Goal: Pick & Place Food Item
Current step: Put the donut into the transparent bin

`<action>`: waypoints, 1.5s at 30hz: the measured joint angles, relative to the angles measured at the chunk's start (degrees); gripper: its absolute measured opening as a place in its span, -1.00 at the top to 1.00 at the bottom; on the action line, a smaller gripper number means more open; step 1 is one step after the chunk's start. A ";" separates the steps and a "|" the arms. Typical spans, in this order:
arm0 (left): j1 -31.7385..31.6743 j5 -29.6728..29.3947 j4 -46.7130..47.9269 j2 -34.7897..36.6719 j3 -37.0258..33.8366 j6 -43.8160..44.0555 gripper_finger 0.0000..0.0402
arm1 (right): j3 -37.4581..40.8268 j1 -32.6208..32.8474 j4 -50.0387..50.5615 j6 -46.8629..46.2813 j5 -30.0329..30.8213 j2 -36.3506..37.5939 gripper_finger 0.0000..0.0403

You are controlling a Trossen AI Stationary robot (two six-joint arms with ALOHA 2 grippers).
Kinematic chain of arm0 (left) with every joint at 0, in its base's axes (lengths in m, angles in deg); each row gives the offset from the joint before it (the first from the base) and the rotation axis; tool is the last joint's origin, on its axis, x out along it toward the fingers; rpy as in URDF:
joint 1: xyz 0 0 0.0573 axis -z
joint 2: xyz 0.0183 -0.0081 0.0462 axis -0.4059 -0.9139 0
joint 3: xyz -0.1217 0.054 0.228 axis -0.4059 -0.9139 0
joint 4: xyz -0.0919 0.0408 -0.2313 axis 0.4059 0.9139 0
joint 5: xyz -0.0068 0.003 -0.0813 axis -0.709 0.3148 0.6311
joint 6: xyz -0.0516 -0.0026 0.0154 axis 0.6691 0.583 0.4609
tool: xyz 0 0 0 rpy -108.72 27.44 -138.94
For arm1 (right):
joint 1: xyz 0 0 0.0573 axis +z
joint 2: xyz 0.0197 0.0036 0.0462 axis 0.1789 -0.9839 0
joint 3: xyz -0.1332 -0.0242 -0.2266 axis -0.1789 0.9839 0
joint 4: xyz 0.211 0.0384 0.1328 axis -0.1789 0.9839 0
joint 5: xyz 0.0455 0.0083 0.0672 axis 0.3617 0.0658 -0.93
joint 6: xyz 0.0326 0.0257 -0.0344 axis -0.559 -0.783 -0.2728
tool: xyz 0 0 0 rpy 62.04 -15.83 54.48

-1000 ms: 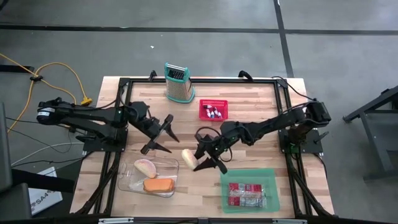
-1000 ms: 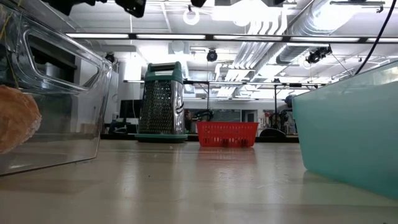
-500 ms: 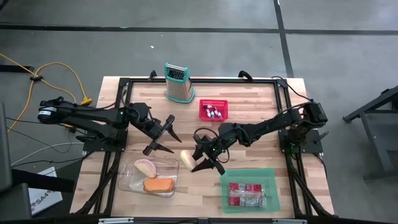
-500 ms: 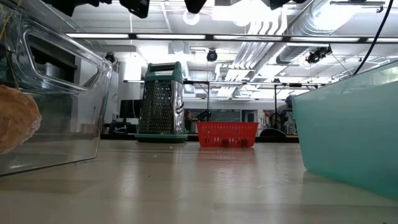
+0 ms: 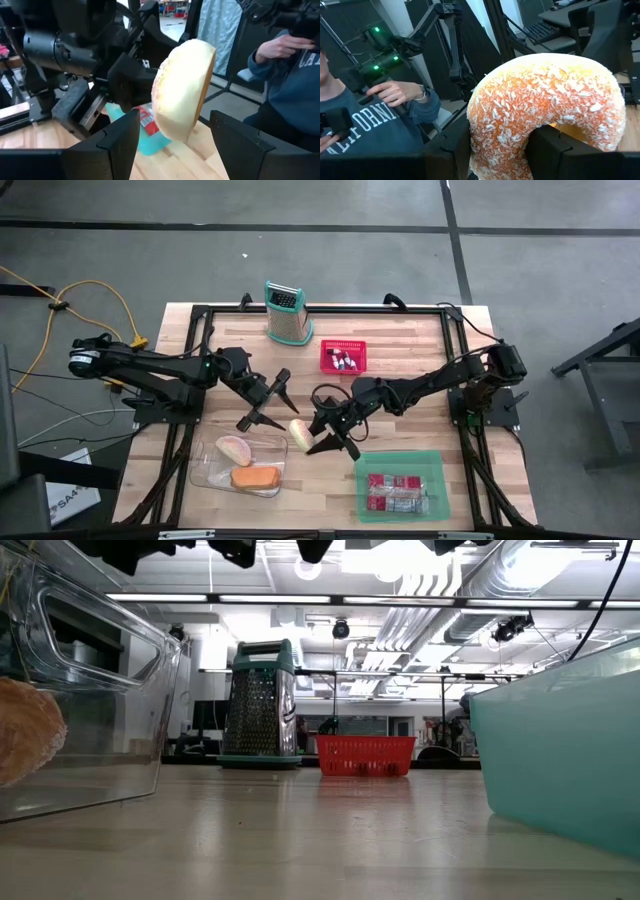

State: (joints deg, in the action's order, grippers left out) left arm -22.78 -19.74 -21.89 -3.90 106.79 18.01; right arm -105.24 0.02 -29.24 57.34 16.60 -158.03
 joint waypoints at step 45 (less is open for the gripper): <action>-0.02 4.18 -14.75 -6.56 0.00 2.92 -0.16 | 0.00 -0.33 -3.57 -0.12 3.06 0.09 0.28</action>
State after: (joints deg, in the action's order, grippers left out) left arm -22.80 -15.56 -36.63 -10.46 106.79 20.93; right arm -105.24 -0.31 -32.81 57.22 19.66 -157.94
